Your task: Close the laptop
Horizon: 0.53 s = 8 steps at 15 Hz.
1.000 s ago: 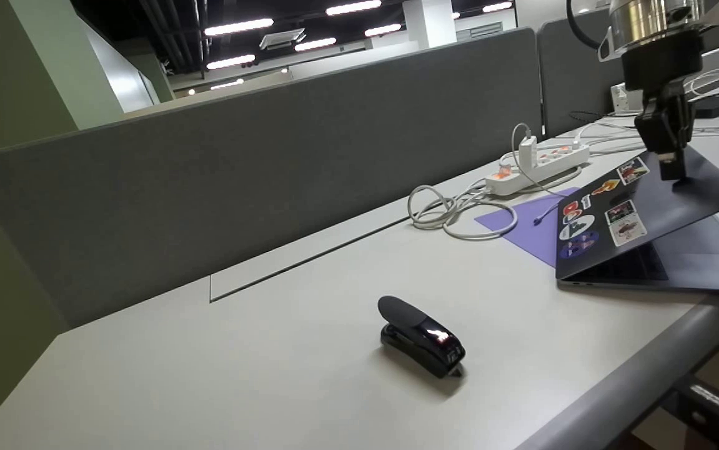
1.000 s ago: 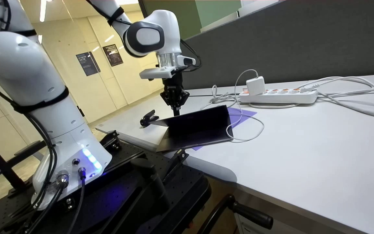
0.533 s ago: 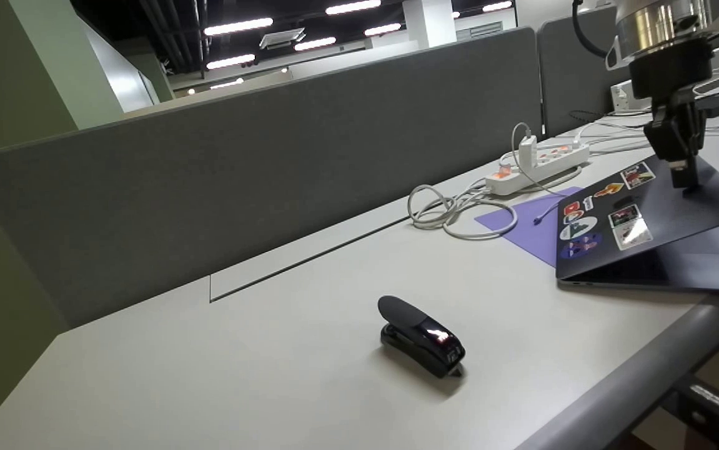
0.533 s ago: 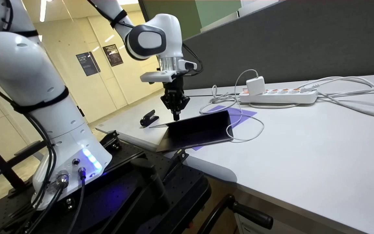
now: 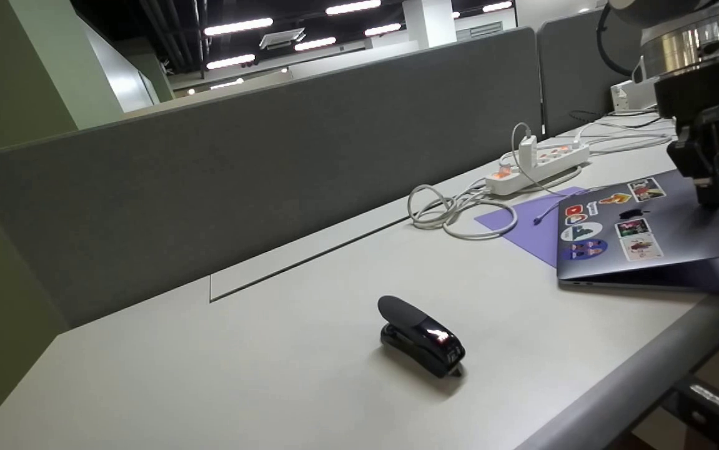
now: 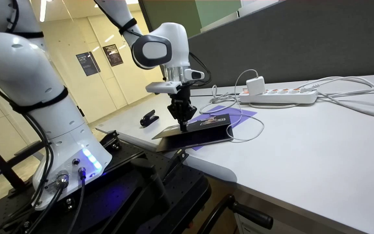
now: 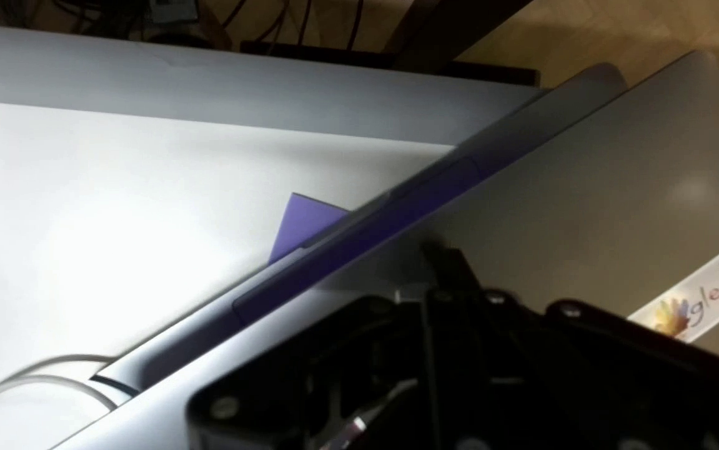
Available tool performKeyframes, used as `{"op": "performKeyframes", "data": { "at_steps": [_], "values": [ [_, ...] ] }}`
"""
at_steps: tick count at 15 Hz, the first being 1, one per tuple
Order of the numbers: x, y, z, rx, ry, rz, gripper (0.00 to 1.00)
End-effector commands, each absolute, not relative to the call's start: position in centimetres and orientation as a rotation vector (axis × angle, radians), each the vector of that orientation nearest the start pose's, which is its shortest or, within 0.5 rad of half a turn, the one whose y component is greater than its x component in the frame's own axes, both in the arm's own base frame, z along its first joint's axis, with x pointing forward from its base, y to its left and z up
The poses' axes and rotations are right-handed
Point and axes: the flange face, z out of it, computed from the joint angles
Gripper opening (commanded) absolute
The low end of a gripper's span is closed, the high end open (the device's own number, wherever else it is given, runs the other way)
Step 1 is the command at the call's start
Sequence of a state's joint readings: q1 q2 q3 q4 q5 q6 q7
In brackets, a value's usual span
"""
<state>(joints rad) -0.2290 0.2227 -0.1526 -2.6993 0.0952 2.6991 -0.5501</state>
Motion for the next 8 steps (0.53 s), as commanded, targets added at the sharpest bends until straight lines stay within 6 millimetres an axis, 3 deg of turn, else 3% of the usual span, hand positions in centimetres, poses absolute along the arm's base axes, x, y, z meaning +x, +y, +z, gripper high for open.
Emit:
{"op": "performKeyframes", "data": {
  "at_steps": [1,8],
  "values": [
    [35.1,-17.0,12.3,-3.058,-0.057,0.309,0.0],
    [35.2,-20.0,8.6,-3.074,0.013,0.322,0.0]
  ]
}}
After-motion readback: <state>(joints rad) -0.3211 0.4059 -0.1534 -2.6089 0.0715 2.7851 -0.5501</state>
